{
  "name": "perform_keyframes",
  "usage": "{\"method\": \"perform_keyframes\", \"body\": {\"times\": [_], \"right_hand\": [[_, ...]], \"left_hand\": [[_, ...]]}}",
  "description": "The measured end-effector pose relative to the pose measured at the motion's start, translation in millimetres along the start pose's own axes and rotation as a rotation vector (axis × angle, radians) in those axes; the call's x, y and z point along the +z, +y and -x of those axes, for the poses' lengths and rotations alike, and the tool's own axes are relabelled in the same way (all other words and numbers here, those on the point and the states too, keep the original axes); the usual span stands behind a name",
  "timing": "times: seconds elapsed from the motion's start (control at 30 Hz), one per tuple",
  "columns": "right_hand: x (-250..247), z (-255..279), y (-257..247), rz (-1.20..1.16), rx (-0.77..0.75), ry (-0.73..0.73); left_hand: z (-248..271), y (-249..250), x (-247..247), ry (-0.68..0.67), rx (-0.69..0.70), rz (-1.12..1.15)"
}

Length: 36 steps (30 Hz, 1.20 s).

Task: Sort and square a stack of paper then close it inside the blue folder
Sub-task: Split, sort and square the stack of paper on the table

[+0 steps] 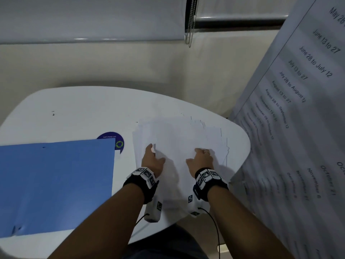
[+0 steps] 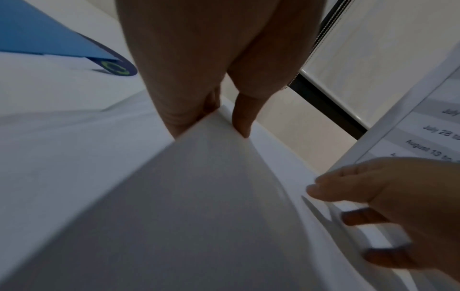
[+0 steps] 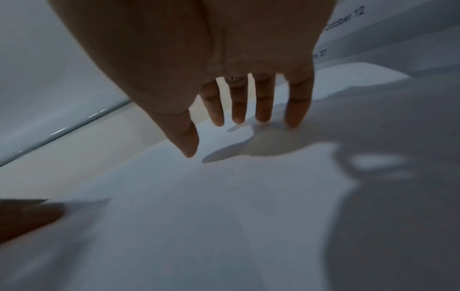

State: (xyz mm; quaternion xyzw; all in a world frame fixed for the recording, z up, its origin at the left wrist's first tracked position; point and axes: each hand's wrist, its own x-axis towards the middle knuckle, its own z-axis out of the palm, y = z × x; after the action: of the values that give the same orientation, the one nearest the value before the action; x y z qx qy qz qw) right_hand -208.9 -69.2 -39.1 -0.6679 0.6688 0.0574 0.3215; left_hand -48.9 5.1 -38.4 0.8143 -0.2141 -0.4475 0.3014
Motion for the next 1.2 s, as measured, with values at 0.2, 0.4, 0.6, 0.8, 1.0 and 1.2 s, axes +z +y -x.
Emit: {"method": "perform_keyframes", "body": {"times": [0.2,0.4,0.6,0.8,1.0,1.2], "right_hand": [[-9,-5,17,0.044,0.18,0.026],[-10,-10,19,0.077,0.109,0.004],[-16,-18,18,0.085,0.006,-0.093],[-15,-16,11,0.14,0.076,-0.039],[-10,-12,8,0.082,0.026,-0.044],[-16,-16,14,0.152,0.059,-0.07]], "left_hand": [[-8,-6,-10,0.158,0.002,-0.373],[-8,-7,-2,0.167,-0.057,-0.425],[-3,-4,1,0.163,-0.016,-0.425],[7,0,9,0.132,-0.062,-0.159],[5,14,12,0.172,-0.155,-0.376],[-8,17,15,0.054,-0.164,-0.209]]}}
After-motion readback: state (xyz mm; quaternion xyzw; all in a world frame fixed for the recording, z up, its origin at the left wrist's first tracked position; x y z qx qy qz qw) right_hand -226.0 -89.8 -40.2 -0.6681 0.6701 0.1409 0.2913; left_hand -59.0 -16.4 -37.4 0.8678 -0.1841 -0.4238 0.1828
